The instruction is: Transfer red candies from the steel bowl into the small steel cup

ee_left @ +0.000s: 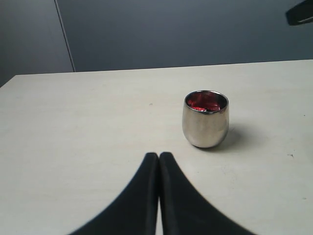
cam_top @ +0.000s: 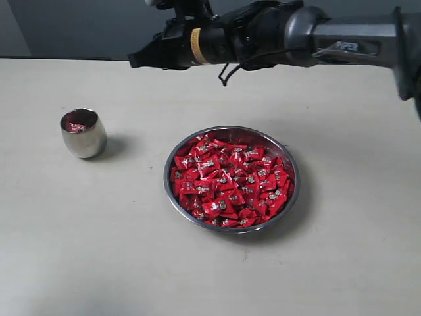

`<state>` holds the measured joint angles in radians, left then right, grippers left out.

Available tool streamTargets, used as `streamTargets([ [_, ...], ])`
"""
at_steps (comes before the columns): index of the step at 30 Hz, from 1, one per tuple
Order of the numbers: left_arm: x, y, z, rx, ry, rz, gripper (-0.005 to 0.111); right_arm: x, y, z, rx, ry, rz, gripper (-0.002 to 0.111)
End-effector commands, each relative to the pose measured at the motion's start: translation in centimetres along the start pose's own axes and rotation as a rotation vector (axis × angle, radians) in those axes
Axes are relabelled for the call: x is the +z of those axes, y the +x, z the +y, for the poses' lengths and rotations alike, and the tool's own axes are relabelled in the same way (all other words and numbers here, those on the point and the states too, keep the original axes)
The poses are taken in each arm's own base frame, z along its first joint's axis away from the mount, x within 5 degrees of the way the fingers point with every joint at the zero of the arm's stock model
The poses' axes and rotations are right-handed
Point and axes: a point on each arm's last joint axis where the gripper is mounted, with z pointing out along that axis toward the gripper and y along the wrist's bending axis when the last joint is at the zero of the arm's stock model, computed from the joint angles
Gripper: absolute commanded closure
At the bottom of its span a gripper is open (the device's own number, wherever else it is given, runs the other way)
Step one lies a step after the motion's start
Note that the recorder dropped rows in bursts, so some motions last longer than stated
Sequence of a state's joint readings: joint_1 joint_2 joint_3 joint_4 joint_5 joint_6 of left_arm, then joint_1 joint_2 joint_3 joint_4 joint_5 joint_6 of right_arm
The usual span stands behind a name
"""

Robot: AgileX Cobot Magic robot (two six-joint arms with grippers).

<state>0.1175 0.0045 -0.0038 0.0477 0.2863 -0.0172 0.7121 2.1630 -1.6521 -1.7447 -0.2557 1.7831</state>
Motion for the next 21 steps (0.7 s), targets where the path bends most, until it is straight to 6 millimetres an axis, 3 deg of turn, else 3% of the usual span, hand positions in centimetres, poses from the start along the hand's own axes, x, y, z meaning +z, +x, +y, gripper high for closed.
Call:
streamTargets([
  [1,0.0,0.1,0.0,-0.005,0.000,-0.002,0.106,-4.2,0.1,-1.8,-0.035,0.102,0.012,0.109],
  [6,0.0,0.1,0.0,-0.005,0.000,-0.002,0.106,-7.4,1.5,-4.1,0.099,0.093,0.055,0.109],
  [14,0.0,0.1,0.0,-0.005,0.000,-0.002,0.106,-9.3,5.7,-4.9,0.065,0.201,0.164,0.109],
  [18,0.0,0.1,0.0,-0.005,0.000,-0.002,0.106,-11.4,6.2,-4.9,0.056,0.287,0.168,0.109],
  [21,0.0,0.1,0.0,-0.005,0.000,-0.002,0.106,-14.1,5.5,-5.0,0.016,0.411,0.131,0.109],
])
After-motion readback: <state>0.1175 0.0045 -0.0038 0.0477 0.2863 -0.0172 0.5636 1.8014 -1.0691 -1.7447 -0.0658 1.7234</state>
